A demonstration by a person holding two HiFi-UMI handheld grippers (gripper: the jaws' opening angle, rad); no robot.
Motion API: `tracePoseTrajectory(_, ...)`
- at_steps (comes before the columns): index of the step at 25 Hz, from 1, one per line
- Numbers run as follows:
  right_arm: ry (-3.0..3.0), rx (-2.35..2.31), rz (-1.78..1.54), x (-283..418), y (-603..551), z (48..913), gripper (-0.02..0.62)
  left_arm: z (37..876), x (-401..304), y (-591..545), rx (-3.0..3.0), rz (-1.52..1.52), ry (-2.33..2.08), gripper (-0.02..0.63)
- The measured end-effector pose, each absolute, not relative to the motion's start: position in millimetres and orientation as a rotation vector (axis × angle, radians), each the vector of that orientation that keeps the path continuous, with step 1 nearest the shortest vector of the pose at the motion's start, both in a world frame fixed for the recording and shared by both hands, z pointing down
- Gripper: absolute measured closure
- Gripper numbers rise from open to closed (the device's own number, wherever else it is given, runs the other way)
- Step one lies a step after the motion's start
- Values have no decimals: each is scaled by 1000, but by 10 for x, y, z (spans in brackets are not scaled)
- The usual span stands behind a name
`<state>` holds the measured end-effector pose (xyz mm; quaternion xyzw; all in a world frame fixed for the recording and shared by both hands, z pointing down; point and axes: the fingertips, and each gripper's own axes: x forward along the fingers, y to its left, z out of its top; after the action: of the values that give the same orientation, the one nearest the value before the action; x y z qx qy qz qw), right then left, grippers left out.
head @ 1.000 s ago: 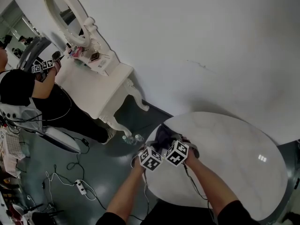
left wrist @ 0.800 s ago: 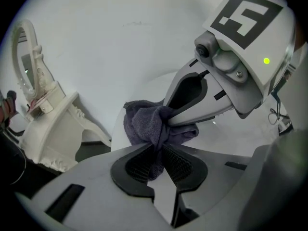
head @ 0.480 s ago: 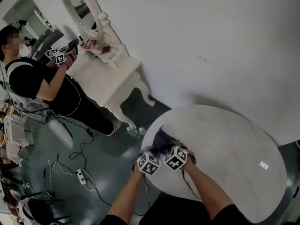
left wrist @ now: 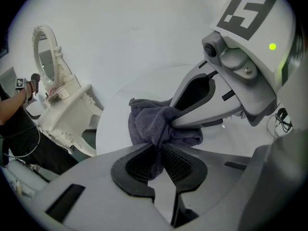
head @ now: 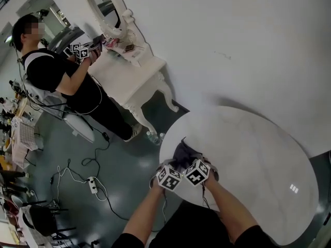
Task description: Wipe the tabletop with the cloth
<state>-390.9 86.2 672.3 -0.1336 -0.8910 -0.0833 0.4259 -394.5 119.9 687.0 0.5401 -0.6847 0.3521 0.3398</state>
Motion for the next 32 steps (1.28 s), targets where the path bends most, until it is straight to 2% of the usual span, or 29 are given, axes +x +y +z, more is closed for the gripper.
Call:
tracePoseTrajectory(24, -2276, 29, 69, -2897, 1657, 6801, 554, 6925, -3062, 1963, 1607, 841, -1710, 543)
tracePoseTrajectory(32, -2252, 105, 44, -2664, 1898, 6794, 554, 6890, -2891, 2225, 1665, 765, -1643, 522)
